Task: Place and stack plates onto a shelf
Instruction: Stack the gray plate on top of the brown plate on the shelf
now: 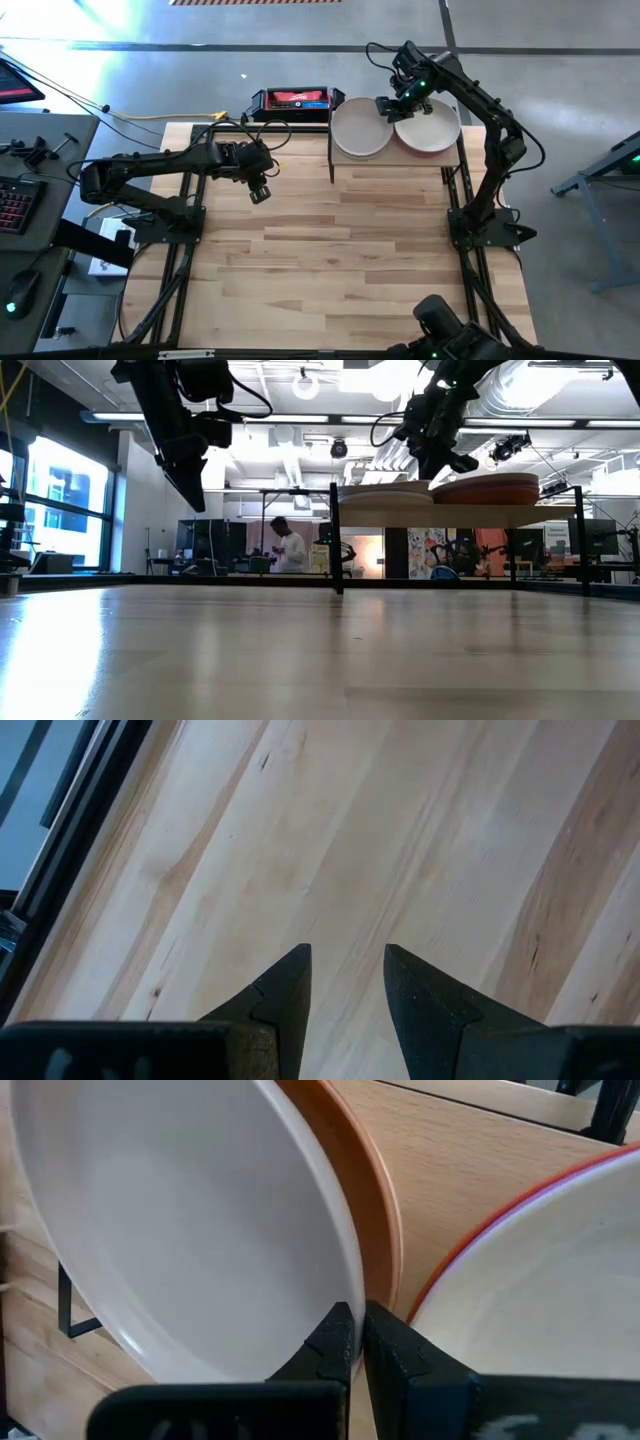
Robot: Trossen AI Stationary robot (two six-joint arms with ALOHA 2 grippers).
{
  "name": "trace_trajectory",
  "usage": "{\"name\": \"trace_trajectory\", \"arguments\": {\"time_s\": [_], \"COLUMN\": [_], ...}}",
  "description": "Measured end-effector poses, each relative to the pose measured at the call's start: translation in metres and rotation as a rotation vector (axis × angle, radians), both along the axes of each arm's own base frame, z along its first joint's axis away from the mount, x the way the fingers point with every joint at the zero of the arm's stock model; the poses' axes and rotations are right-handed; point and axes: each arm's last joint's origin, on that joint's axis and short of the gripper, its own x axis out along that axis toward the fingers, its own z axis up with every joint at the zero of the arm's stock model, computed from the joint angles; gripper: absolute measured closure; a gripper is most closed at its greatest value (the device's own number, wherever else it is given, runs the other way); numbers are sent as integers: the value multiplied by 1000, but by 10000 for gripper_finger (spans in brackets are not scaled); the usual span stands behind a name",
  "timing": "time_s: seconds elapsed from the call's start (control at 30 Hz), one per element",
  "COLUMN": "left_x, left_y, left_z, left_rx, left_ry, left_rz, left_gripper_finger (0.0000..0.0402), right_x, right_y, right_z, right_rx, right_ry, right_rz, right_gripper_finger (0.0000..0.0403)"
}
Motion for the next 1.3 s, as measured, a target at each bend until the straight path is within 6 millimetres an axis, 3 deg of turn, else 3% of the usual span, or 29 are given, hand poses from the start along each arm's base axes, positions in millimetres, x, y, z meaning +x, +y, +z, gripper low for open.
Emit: {"name": "trace_trajectory", "arguments": {"time_s": [1.3], "left_x": [2], "left_y": [1], "left_z": [1], "left_rx": [-7], "left_ry": [-46], "left_rz": [45], "left_gripper_finger": [284], "right_x": [2], "right_y": [-3], "right_z": [1], "right_rx": [-67], "right_ry": [21], "right_rz": [-16], "right_gripper_finger": [402]}}
